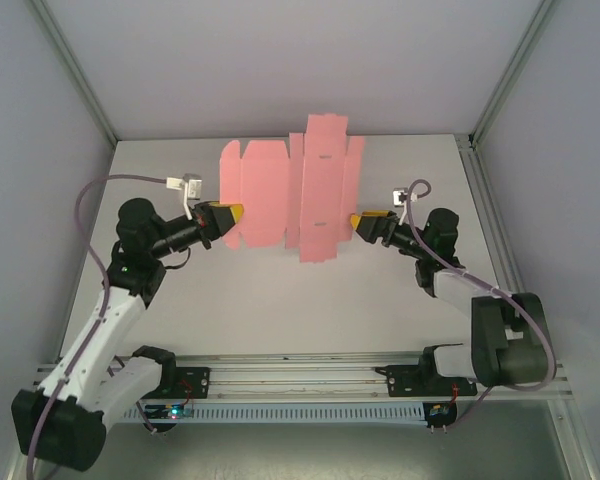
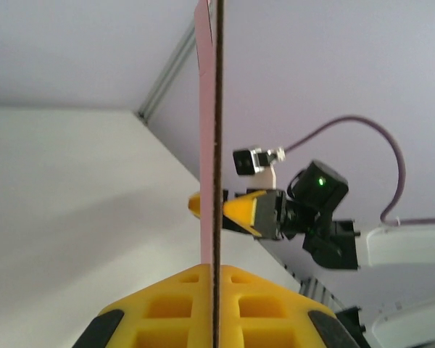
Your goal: Assemble paper box
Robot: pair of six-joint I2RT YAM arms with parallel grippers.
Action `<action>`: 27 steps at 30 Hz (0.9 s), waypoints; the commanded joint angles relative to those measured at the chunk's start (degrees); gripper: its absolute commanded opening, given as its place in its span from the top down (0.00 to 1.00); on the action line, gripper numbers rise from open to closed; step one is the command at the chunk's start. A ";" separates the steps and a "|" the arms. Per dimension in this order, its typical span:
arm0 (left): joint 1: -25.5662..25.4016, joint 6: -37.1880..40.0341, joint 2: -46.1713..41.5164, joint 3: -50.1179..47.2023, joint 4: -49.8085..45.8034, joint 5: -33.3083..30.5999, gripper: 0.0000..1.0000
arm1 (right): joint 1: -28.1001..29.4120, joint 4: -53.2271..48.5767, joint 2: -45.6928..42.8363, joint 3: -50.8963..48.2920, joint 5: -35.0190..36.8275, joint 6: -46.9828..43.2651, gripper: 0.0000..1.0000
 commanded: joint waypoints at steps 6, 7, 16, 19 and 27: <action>-0.85 -4.85 -6.09 -2.49 4.72 -3.45 1.00 | 4.42 6.11 -7.25 2.43 -3.61 2.33 0.20; -0.85 -5.07 -6.59 -2.49 4.43 -3.69 1.00 | 4.98 5.04 -7.78 3.10 -3.07 1.73 0.21; -1.02 -5.87 -9.28 -3.49 5.97 -3.10 1.00 | 7.48 1.44 -9.89 4.17 0.48 -3.03 0.29; -1.12 -6.01 -10.03 -3.47 5.83 -2.87 1.00 | 7.56 1.46 -8.86 4.87 0.92 -3.42 0.29; -1.39 -5.44 -13.10 -3.77 6.53 -1.59 1.00 | 7.13 2.77 -2.49 8.64 -0.36 -3.69 0.29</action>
